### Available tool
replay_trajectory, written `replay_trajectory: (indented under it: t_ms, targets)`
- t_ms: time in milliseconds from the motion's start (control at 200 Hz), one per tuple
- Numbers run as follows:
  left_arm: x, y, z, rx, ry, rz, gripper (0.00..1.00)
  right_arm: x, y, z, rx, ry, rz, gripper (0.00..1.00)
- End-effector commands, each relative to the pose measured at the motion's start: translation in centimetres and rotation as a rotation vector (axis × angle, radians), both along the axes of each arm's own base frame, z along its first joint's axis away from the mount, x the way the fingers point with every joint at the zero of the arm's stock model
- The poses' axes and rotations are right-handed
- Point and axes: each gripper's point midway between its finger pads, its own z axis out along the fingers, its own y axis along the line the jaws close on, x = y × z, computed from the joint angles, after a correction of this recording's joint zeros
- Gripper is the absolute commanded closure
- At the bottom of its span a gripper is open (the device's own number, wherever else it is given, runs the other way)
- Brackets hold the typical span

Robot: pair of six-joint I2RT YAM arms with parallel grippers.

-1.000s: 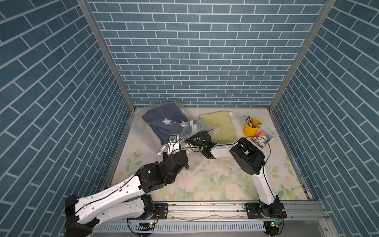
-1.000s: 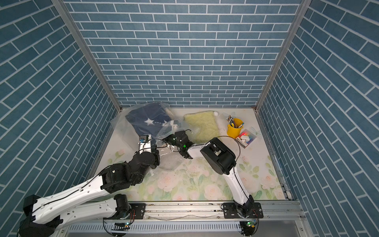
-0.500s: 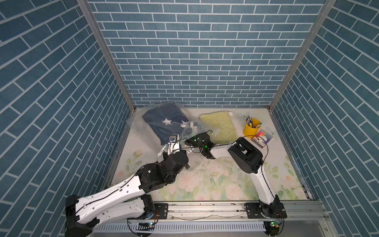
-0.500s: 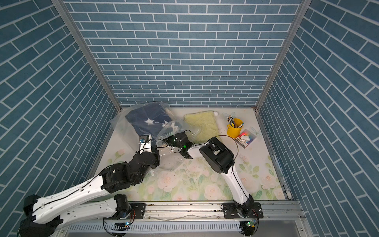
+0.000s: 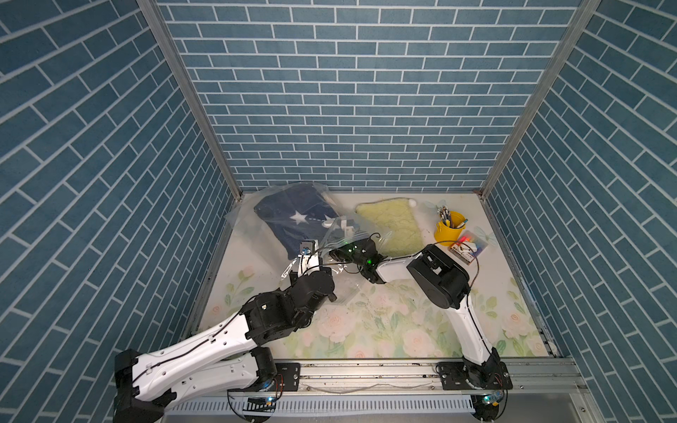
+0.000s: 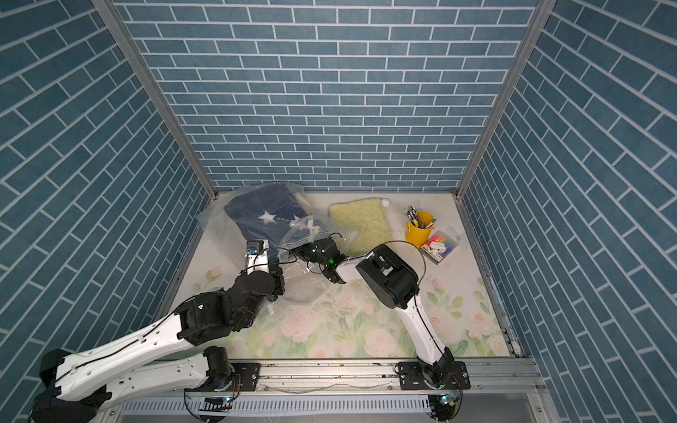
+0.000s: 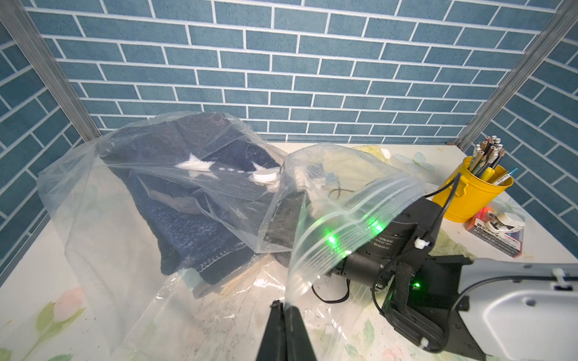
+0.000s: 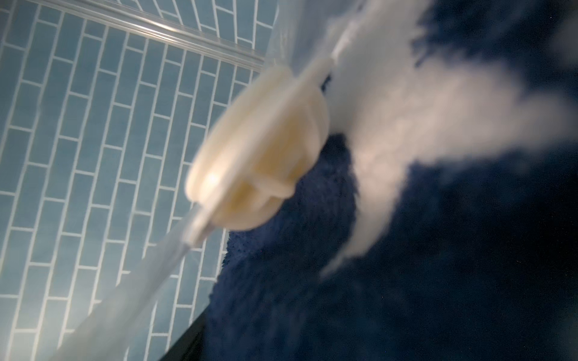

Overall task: Take the blanket out of the vacuum bag
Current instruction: Take out the blanket from the vacuum bag.

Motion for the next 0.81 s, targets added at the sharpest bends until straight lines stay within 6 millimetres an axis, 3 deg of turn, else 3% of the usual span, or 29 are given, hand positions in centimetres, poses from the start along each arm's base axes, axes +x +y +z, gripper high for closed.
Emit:
replay_trajectory:
  t_ms: [0,300,800]
  targets:
    - [0.1,0.1,-0.2,0.013,-0.008,0.009,1.0,0.2,-0.4,0.1,-0.042,-0.008,0.008,0.27]
    - [0.0,0.2,0.0,0.004,-0.009,0.008,1.0,-1.7,-1.7,-0.6,-0.024,0.03,0.029,0.27]
    - [-0.1,0.3,0.4,-0.014,-0.011,0.005,1.0,0.6,-0.3,2.2,0.009,-0.023,0.024,0.27]
